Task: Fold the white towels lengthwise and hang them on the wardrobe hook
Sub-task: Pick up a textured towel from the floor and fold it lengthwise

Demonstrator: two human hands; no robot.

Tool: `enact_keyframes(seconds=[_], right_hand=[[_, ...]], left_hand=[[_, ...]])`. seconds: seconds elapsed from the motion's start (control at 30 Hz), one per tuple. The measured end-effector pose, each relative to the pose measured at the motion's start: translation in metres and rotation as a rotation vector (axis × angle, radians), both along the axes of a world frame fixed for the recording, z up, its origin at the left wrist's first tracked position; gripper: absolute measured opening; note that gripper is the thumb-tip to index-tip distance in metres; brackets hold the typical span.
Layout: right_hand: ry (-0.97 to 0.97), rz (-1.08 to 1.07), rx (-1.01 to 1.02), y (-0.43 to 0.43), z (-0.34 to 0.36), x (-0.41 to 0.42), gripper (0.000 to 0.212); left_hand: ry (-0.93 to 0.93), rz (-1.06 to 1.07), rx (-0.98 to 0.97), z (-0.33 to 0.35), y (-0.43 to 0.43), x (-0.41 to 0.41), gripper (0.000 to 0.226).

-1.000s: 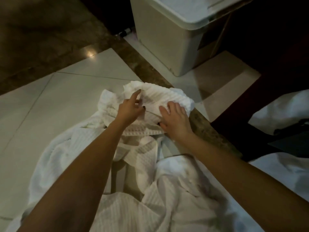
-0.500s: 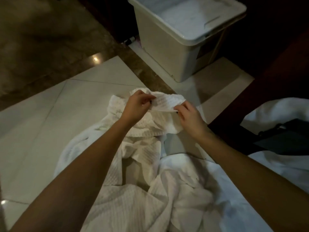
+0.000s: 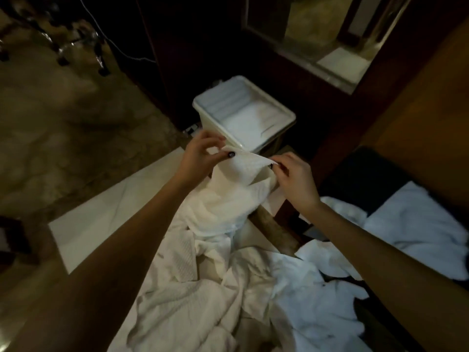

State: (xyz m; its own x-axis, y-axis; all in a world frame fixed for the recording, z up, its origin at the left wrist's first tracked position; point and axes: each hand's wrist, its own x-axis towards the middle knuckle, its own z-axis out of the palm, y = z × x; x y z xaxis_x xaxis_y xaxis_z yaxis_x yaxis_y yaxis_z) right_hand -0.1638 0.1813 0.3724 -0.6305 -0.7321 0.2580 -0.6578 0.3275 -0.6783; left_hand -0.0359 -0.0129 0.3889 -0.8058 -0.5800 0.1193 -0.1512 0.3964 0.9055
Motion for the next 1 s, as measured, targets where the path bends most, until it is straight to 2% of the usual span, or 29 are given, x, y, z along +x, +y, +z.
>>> enact_keyframes(seconds=[0.07,0.2,0.3,0.33,0.53,0.77,0.9,1.0], right_hand=[[-0.054,0.008,-0.025,0.006,0.067,0.002,0.022],[-0.138,0.0,-0.08,0.024,0.193,0.012,0.018],[-0.174,-0.004,-0.161,0.044,0.278,0.024,0.016],[-0.164,-0.009,-0.188,0.053,0.306,0.03,0.017],[-0.015,-0.092,-0.414,0.119,0.449,0.06,0.03],[0.009,-0.121,-0.684,0.184,0.577,0.079,0.04],[-0.012,-0.196,-0.787,0.208,0.601,0.086,0.038],[-0.052,-0.257,-0.796,0.229,0.612,0.086,0.028]], left_hand=[[0.047,-0.071,0.096,0.07,0.002,0.001,0.01],[0.084,-0.186,0.027,0.212,0.021,0.007,0.015],[0.134,-0.203,0.093,0.306,0.039,0.015,0.007],[0.164,-0.209,0.106,0.337,0.047,0.017,0.003],[0.355,-0.288,0.079,0.499,0.114,0.014,0.013],[0.458,-0.482,0.025,0.615,0.204,-0.003,0.018],[0.486,-0.552,0.053,0.648,0.244,-0.011,0.017],[0.439,-0.648,0.001,0.666,0.273,-0.016,0.012]])
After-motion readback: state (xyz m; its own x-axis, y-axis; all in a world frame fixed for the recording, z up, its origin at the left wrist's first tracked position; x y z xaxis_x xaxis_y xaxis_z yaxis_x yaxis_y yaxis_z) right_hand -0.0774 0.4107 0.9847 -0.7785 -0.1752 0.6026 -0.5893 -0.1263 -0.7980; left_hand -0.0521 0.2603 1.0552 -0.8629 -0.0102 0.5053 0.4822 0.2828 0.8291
